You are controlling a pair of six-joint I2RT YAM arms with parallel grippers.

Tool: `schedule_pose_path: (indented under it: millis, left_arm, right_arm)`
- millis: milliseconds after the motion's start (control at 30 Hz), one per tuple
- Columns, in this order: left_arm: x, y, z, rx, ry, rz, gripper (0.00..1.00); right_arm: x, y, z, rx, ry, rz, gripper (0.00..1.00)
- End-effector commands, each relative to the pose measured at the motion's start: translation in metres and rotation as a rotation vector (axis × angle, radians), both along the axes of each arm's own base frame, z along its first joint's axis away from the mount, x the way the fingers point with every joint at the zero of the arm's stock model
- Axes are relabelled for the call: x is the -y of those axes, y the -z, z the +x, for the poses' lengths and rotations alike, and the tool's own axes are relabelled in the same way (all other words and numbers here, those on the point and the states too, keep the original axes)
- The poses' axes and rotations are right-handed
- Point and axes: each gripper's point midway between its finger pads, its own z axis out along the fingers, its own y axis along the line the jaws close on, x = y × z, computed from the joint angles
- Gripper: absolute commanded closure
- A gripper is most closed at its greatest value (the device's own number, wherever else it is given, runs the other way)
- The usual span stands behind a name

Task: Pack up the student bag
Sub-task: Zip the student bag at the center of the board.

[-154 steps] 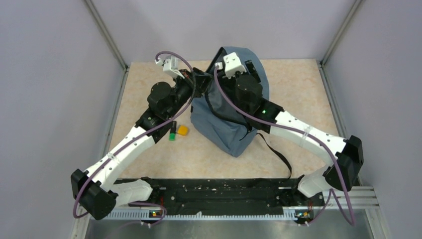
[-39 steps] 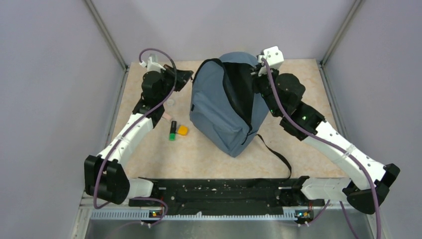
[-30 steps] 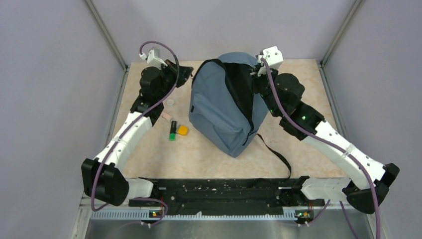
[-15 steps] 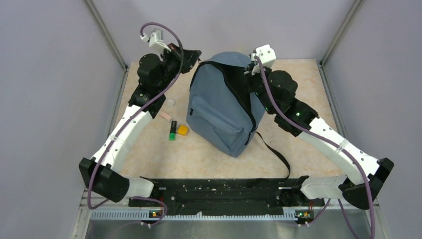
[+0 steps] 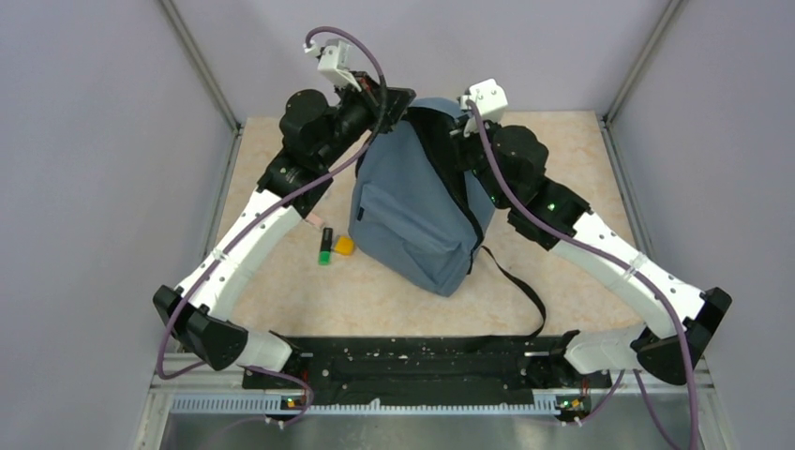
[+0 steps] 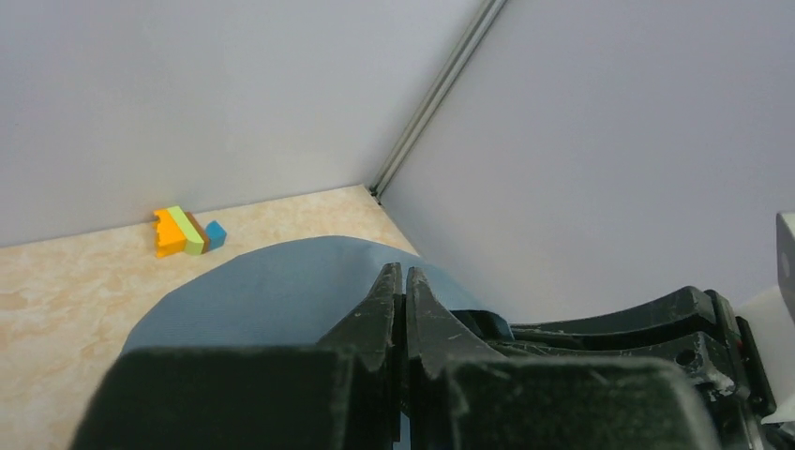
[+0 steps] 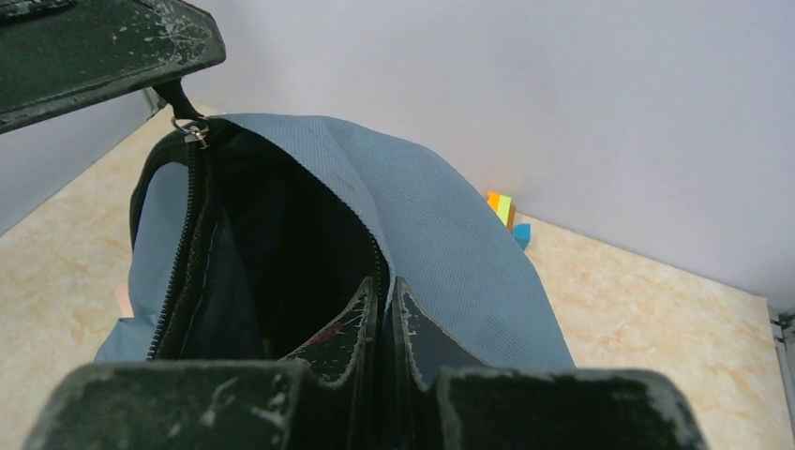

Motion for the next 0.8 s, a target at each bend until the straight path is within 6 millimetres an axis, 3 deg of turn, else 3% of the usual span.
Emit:
schedule_pose_path:
  millis: [0,100,133,267,367,500,633,767]
  left_arm:
    - [-0.019,-0.096,-0.04,0.297,-0.015,-0.078,1.0]
    - [-0.027,-0.094,-0.043,0.315,-0.044,-0.025,1.0]
    - [-0.027,-0.096,-0.047,0.33,-0.035,-0.015,1.0]
    - [-0.014,-0.114,-0.062,0.357,0.068,-0.042,1.0]
    - [0.006,-0.11,-0.06,0.337,0.137,-0.026,1.0]
    - [0.013,-0.101,-0.058,0.298,0.155,-0.007,1.0]
    - [0.004,-0.096,-0.062,0.279,0.129,0.016,1.0]
    - [-0.001,-0.094,-0.067,0.276,0.118,0.047,1.0]
  right_arm:
    - [0.006,-0.049,-0.013,0.083,-0.021,0.079,0.86]
    - [0.015,-0.071,-0.029,0.127,-0.063,0.107,0.58]
    - [0.014,-0.078,-0.036,0.142,-0.094,0.116,0.53]
    - [0.012,-0.097,-0.049,0.171,-0.165,0.148,0.45]
    - [0.001,-0.103,-0.057,0.19,-0.241,0.156,0.41]
    - [-0.023,-0.102,-0.07,0.225,-0.388,0.134,0.45]
    - [-0.04,-0.1,-0.076,0.261,-0.501,0.132,0.49]
    - [-0.048,-0.096,-0.066,0.255,-0.538,0.137,0.54]
